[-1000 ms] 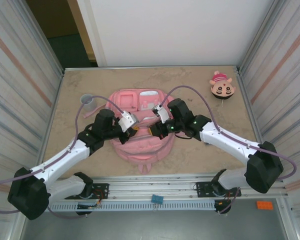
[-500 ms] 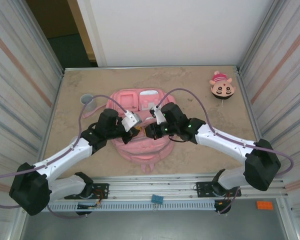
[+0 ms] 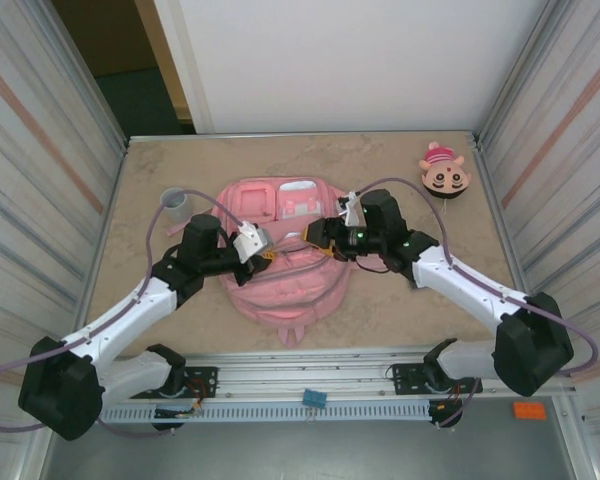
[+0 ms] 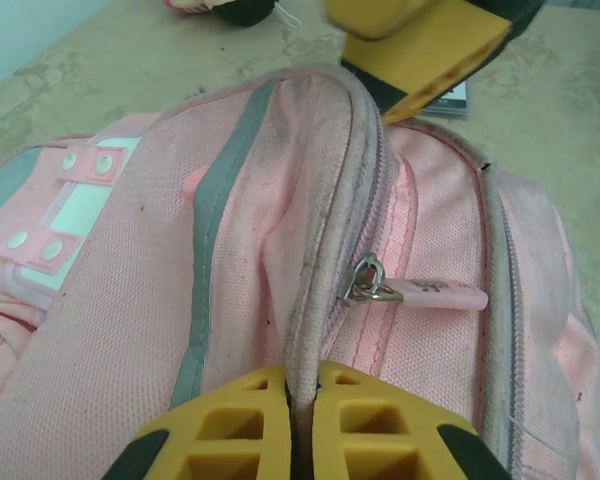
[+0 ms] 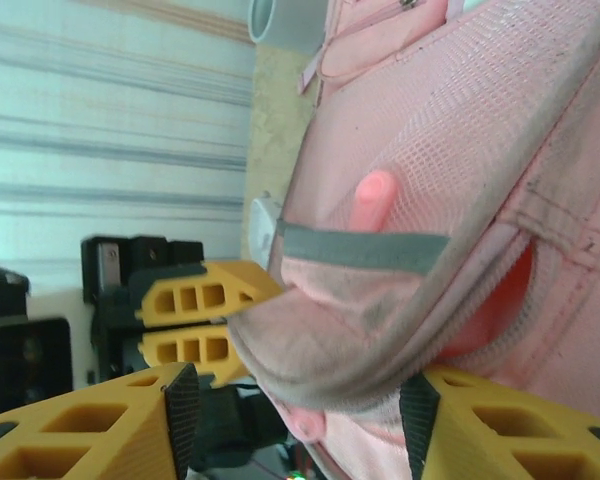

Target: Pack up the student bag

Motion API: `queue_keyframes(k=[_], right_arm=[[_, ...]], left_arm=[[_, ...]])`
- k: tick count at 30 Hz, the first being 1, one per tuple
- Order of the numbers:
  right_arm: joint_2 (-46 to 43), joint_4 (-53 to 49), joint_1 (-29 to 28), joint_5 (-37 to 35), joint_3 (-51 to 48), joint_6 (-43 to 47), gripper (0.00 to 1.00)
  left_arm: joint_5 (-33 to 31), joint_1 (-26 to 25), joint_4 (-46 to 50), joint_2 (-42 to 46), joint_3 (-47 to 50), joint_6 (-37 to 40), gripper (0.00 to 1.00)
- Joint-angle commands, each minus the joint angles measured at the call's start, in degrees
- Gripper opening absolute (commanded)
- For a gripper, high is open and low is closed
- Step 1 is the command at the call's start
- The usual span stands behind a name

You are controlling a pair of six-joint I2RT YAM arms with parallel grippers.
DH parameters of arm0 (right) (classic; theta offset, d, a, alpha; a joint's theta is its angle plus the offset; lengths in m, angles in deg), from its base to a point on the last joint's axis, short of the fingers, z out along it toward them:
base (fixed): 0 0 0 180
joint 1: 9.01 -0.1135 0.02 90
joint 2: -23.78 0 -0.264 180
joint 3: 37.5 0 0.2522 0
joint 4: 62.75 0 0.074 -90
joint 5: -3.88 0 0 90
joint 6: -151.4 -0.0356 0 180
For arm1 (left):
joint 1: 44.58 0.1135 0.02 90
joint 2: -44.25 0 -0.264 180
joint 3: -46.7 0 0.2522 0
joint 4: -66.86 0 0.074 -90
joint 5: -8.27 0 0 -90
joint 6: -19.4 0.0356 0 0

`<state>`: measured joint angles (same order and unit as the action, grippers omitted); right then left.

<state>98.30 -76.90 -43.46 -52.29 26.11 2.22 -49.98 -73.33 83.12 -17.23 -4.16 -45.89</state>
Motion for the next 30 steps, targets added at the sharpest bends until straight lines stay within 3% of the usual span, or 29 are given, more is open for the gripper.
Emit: queue_keyframes(k=[1, 4, 6, 8, 10, 12, 15, 18, 21, 26, 30], right_arm=[[2.61, 6.56, -0.04, 1.73, -0.12, -11.52, 0.54], [4.34, 8.19, -0.51, 0.76, 0.43, -13.92, 0.47], [5.1, 7.9, -0.7, -0.26, 0.6, -15.33, 0.3], [5.46, 8.02, -0.78, -1.07, 0.32, -16.5, 0.13], [5.32, 8.63, -1.0, -2.42, -0.42, -17.76, 0.0], [5.08, 9.24, -1.57, -3.44, -0.72, -18.34, 0.0], [4.8, 9.26, -2.52, -4.8, -0.11, -18.34, 0.0], [4.88, 8.83, -3.17, -5.73, 0.85, -18.17, 0.0], [4.96, 8.49, -3.94, -6.37, 1.44, -17.92, 0.0], [4.88, 6.97, -4.68, -6.83, 2.29, -17.18, 0.0], [4.62, 6.73, -4.92, -6.89, 2.35, -16.94, 0.0]], left_arm=[[8.28, -0.06, -3.38, 1.46, -2.03, 5.08, 0.0], [9.97, 0.0, -2.65, 1.02, -2.58, 5.87, 0.0], [10.08, 0.0, -1.55, 0.67, -3.1, 5.83, 0.0], [9.65, -0.1, -0.01, 0.97, -3.73, 4.68, 0.08], [6.29, -0.73, 0.21, 1.91, -3.92, -0.93, 0.23], [2.1, -1.29, 2.61, 3.61, -4.87, -9.16, 0.37], [-2.66, -3.3, 7.48, 6.53, -6.6, -19.95, 0.46], [-14.74, -8.51, 15.1, 10.48, -8.58, -29.12, 0.48], [-25.39, -12.54, 21.09, 13.87, -8.39, -45.01, 0.47], [-29.76, -17.71, 26.7, 14.45, -5.85, -68.13, 0.45], [-28.89, -20.14, 20.6, 10.91, -4.26, -75.43, 0.46]])
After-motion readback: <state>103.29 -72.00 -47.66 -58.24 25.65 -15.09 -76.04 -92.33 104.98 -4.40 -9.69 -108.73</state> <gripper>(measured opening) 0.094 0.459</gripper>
